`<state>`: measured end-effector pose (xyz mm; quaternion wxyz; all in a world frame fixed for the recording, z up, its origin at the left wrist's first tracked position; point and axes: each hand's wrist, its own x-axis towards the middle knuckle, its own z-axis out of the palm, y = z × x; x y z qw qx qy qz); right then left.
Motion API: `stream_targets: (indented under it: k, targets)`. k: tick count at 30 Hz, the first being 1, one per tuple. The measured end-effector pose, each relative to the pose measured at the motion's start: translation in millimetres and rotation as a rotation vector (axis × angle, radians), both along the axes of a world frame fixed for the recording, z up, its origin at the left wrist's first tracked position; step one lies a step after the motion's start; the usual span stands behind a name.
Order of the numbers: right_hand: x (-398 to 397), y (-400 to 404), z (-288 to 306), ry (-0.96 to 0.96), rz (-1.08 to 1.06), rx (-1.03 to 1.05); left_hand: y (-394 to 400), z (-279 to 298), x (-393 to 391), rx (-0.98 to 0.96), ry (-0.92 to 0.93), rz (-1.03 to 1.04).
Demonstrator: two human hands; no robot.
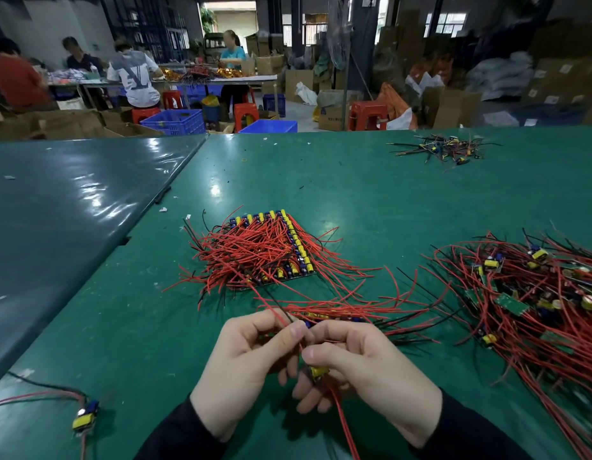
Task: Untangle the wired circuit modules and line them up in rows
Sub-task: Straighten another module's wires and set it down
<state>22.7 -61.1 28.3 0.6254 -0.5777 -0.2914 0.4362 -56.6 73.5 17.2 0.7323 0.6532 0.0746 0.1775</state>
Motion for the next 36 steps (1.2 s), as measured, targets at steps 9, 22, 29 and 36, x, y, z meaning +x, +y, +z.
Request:
stream_targets:
  k: [9,22,29,36]
  targets:
    - [-4.3,2.6,-6.9,-0.089,-0.095,-0.025,-2.4,-6.3,2.1,0.097,0.024,0.032]
    - [-1.8,1.4,-7.8,-0.161,-0.094,-0.141,-0.2,-7.8,0.2,0.177,0.002,0.109]
    - [-0.9,-3.8,-0.5,-0.087,-0.055,-0.057,3.6,3.0,-2.9,-0.241,0.121,-0.046]
    - [-1.3,-2.7,-6.2,-0.335,-0.129,0.027,4.9,0.7,-1.5,-0.323,0.238,-0.049]
